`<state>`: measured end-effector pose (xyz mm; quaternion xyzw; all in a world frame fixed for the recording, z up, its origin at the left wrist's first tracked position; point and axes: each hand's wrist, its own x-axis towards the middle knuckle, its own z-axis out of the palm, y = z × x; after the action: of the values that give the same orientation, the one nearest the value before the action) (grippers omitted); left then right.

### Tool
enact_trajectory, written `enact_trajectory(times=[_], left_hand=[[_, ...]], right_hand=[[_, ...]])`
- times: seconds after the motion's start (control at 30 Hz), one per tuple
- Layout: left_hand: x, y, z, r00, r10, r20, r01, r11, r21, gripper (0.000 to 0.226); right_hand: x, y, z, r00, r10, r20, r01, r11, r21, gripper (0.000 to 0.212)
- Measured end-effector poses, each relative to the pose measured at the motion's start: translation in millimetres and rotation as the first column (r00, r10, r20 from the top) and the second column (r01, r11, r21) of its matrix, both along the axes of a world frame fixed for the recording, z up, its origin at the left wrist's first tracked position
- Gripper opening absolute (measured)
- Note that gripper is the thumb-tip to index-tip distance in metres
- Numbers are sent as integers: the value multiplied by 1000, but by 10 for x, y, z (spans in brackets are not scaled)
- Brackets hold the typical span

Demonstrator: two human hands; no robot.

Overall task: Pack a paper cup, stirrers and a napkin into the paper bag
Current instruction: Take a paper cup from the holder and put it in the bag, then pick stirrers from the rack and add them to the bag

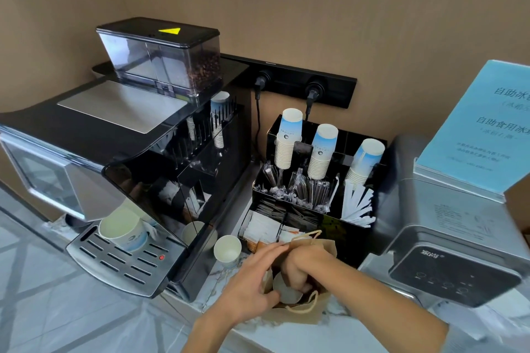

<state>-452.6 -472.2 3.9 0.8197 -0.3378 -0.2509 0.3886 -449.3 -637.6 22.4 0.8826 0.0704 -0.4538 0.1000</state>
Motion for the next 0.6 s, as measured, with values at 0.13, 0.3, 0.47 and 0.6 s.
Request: enact_trajectory(times=[0.13,0.3,0.47,0.6], left_hand=[[17,-6,-15,1000,13,7,-13,1000,1,82],[-18,-58,-4,999,35,1,-35,999,-8,81],[-41,-88,12,994,77,-71,-80,996,-36,83],[-41,-75,30,995,67,-68,-68,998,-16,81]], right_hand=[[62,-62,482,994,-82,-76,94,979,178,47],[71,-486,1351,945,-319,-75,289,705,647,29],[515,-669,1152,657,-752,52,319,340,885,22],[1000,-614,615,465,-857,220,316,393,863,23]])
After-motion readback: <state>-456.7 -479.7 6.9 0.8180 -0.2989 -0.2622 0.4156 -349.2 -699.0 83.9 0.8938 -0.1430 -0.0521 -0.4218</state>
